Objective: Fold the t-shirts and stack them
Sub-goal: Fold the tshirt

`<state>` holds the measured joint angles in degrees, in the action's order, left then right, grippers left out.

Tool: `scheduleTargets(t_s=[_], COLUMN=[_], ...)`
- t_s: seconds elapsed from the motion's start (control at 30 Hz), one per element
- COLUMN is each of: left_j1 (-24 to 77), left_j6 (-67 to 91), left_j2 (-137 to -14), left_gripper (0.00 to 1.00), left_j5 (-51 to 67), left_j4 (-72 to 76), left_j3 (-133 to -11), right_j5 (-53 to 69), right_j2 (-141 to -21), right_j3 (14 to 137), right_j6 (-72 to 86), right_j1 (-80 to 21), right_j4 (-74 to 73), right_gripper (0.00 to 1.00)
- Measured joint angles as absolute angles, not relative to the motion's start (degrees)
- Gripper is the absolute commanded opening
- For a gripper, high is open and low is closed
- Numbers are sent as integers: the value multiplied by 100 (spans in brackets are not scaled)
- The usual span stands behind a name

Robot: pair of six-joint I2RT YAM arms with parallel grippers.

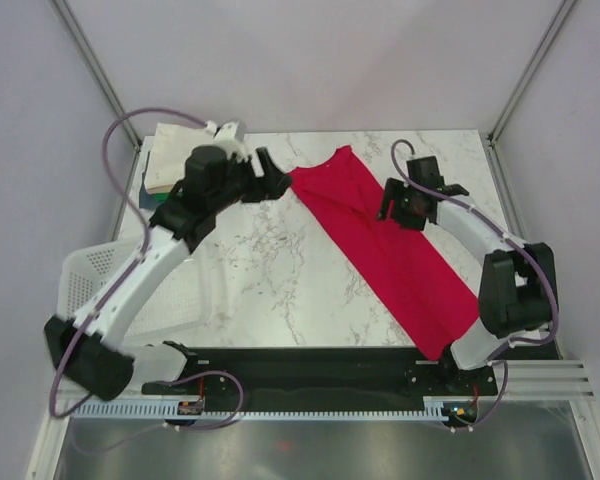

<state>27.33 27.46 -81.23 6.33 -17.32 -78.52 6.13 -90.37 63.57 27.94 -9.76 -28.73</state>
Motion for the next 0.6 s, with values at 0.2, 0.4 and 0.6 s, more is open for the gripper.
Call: scheduleTargets(t_s=[0.2, 0.4, 0.6], left_j1=[2722, 2724, 2724], left_j6=[2779, 2777, 2775], left_j2=[-5155, -3817, -3299], left_gripper=[80, 81, 80], left_j5=[495, 539, 504], left_j4=[-2268, -3111, -3162], left_j3=[-5043, -3865, -3817], right_j5=[-54, -685, -1055], right_j2=[-10711, -12661, -13802], right_j3=[8508, 10606, 11690], right_j6=[2005, 1317, 1216], right_j1=[-1872, -2196, -2355], right_j4=[-2759, -3024, -3472], right_gripper=[82, 81, 77])
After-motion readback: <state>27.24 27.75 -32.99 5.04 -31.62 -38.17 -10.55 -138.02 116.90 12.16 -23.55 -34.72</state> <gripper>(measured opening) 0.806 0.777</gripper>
